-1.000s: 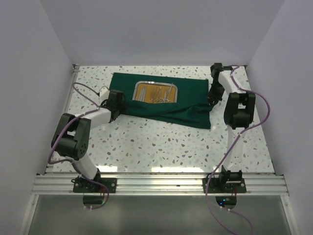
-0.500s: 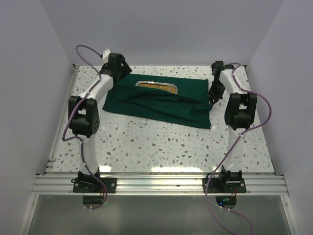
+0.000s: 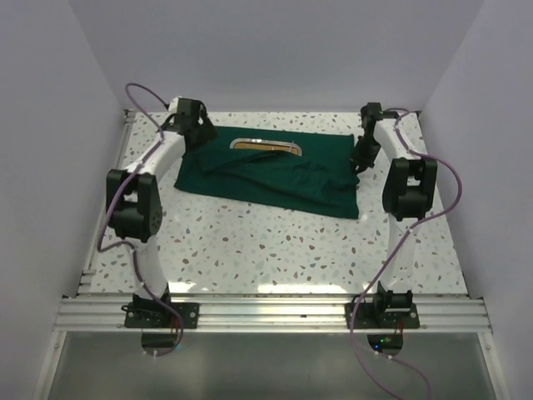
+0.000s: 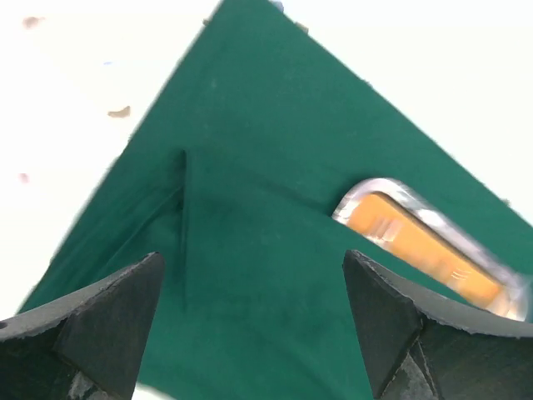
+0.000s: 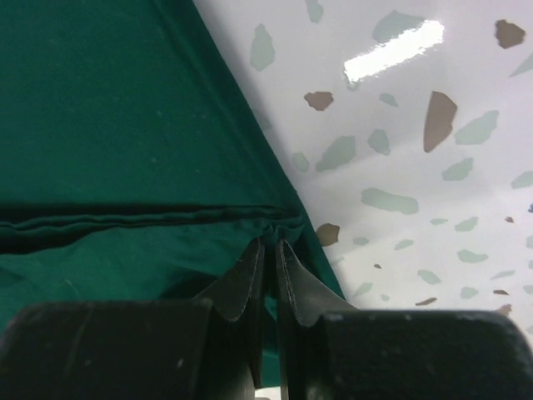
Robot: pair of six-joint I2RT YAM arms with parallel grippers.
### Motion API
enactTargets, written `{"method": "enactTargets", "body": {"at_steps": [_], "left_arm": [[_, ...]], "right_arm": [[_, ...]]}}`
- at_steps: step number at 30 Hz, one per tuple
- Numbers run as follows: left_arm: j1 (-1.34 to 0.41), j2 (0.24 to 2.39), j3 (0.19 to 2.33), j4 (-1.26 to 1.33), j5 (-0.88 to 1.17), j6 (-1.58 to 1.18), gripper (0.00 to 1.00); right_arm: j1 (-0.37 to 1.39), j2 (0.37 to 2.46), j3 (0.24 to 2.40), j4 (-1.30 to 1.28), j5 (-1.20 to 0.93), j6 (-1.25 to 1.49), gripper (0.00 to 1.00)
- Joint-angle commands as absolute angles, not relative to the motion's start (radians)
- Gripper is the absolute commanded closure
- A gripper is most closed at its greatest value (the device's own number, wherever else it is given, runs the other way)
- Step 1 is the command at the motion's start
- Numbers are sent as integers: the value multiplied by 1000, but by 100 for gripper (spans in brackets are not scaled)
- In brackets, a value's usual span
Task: Open and lay out the surgical kit
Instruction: Open the surgical kit at the center of the board.
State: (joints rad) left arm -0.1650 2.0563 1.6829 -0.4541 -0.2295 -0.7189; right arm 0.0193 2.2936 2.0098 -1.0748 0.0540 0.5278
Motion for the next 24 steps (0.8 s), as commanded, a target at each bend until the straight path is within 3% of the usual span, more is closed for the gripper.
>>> {"method": "enactTargets", "body": {"at_steps": [1,4,8,15,24], "left_arm": [[-161,1796,1518,-339,-314,-716,7],[-156,1706,1377,-195,-325,-713,7],[-130,1767,1372,-262,-252,-747,8],[-118,1784,1119,-17,-57,-870,11],[-101,1838,1002,238,28,-986,14]], "right_arm": [[21,2316,2028,-1036,-18,563,100],[21,2347,2069,-1043,15,568,100],[23,2378,2114,-1083,23,586,100],[23,2413,2295,-1184,77,569,100],[23,2373,2263,-1200,98,565,100]]}}
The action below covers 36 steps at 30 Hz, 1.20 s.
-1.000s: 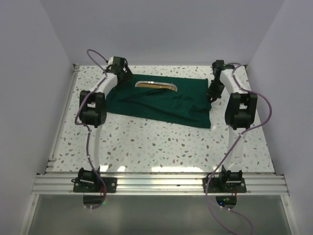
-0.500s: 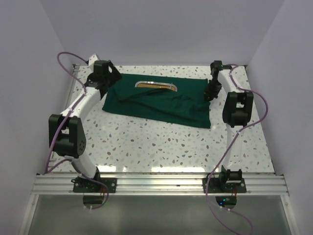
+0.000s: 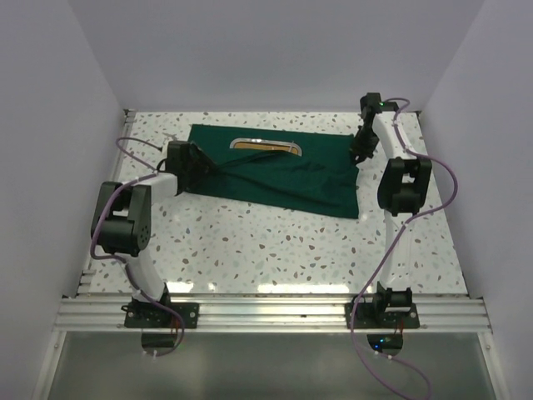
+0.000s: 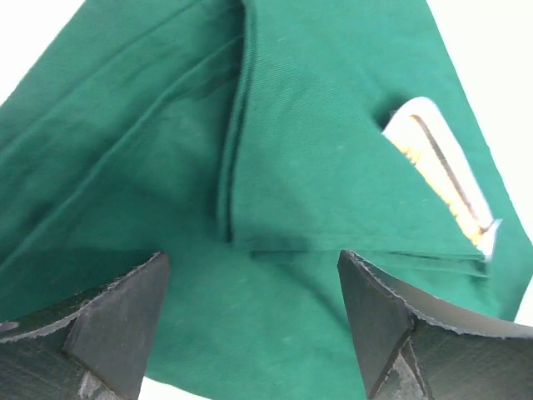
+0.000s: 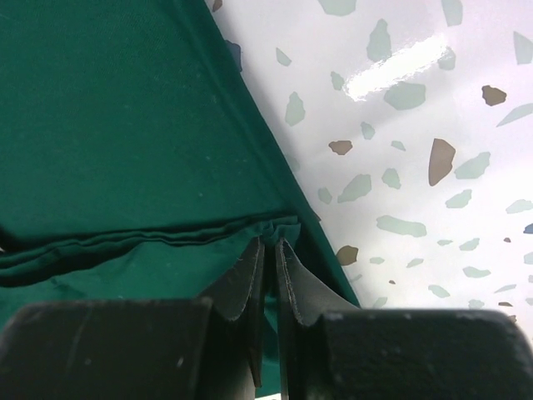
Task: Open and lay out the surgical kit
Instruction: Open the surgical kit at the center of the board.
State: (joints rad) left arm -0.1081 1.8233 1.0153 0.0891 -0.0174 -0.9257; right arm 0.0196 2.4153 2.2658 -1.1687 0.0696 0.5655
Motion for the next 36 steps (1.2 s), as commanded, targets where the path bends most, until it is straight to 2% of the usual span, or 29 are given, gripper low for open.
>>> {"method": "enactTargets", "body": {"at_steps": [1,21,25,28,31,36], "left_arm": [[-101,1845,1008,236,23,-988,14],[-101,1974,1221,183,14,-989,35],[-100,1974,1259,163,15,-971,46],[-101,1979,1282,152,21,-945,62],[-100,1993,1295,153,40,-936,67],[-100,2043,1313,172,90,-936,65]], "right_arm": [[21,2367,2260,-1201,103,563,100],[21,2373,2221,-1186,117,566,100],[23,2387,2232,-1186,118,566,100],[23,2398,2238,-1186,115,563,100],[21,2405,2238,-1183,114,561,100],[21,2410,2241,-1183,118,551,100]]}}
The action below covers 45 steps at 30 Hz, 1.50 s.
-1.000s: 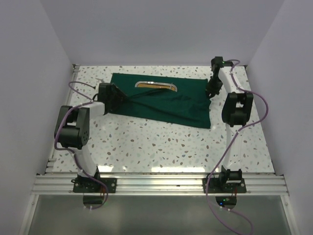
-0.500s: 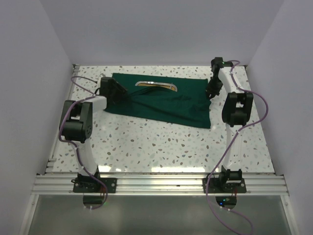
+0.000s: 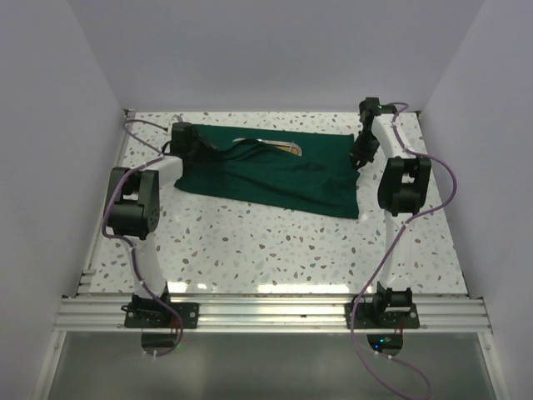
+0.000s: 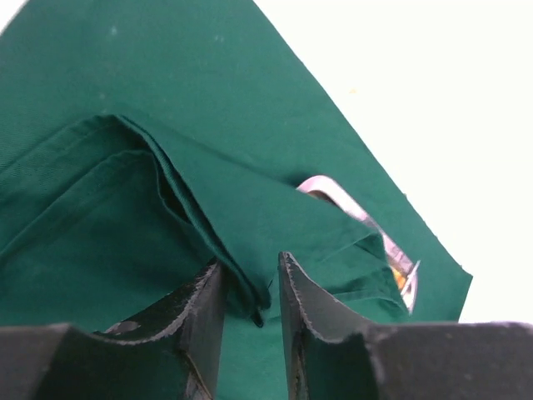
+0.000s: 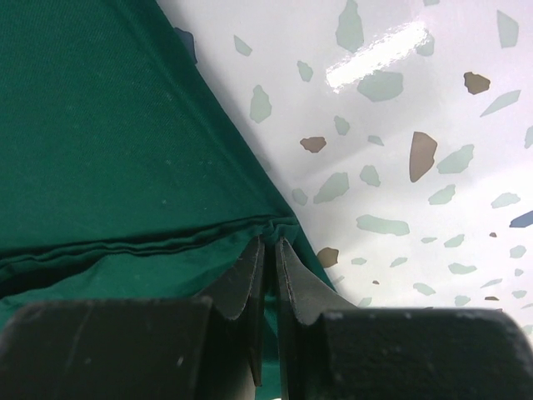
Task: Open and lay out the surgical kit
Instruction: Open the surgical kit at the center of the board.
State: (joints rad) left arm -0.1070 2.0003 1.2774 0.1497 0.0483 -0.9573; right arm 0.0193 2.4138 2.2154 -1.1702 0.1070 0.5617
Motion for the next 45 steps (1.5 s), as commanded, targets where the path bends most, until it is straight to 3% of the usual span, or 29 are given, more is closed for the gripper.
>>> {"method": "enactTargets", "body": {"at_steps": [1,6,9,10,12,24,33,45], "left_arm": [[-100,2051,1318,172,97,-939,64],[-101,2097,1341,192,138,-945,64],[-101,2105,1353,193,147,-945,75],[-101,2106,1358,192,147,-943,88],[-101,2103,1376,164,141,-939,100],[-84,1936,1477,-54,124,-809,100],[-71,1717,1483,-307,138,-655,100],[-71,1280,1198,-572,140,-571,100]], "right_arm": [[23,2410,2244,-1184,118,546,100],[21,2419,2260,-1196,132,531,100],[18,2424,2263,-1197,133,526,100],[18,2424,2264,-1195,133,526,100],[15,2425,2266,-1197,132,526,100],[17,2335,2267,-1186,89,531,100],[18,2037,2002,-1103,3,557,100],[29,1660,1558,-1092,-163,569,100]]}}
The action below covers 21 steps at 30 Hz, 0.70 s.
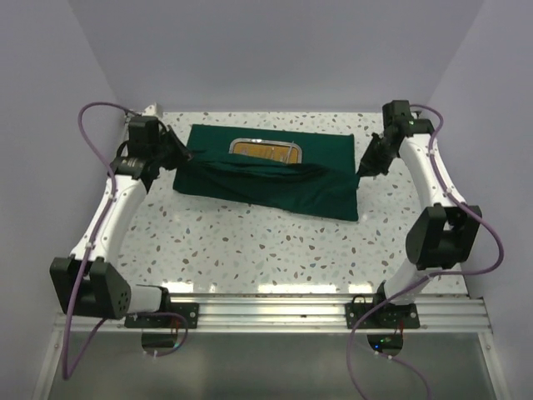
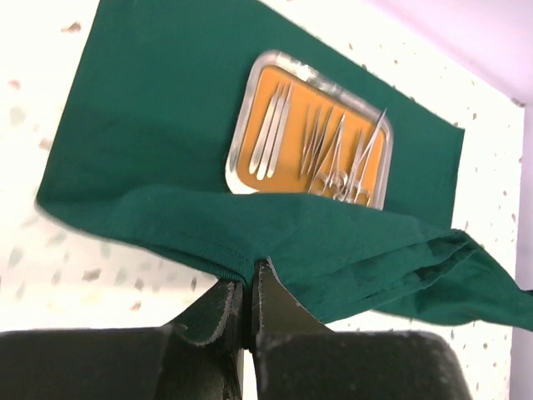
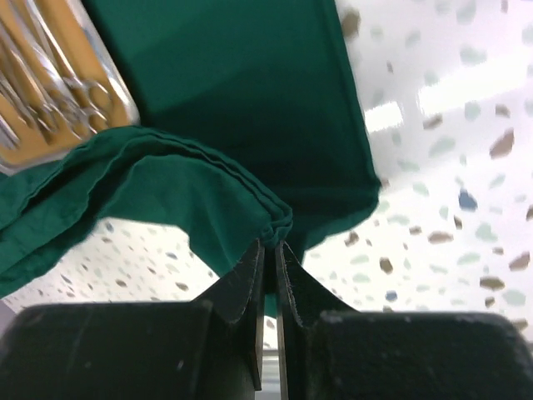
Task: Open and lay out the surgical kit
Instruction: Open the surgical kit at the center of the board.
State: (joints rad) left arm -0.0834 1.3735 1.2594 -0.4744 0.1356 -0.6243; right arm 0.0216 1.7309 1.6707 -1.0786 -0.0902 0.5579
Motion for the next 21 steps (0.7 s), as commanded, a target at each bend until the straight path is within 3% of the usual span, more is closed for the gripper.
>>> {"method": "enactTargets", "body": {"at_steps": [1,17,21], "left_arm": [[-71,1220,1156,-600,134,-569,100],[-71,813,897,-928,94,-600,100],[-71,746,833,-1002,84,-638,94]], "right_arm": [[29,1602,1524,-1089,-167,574,100],[34,1214,1052,-1183,-173,606,100],[40,1131,971,-1235,-169,597,100]]}}
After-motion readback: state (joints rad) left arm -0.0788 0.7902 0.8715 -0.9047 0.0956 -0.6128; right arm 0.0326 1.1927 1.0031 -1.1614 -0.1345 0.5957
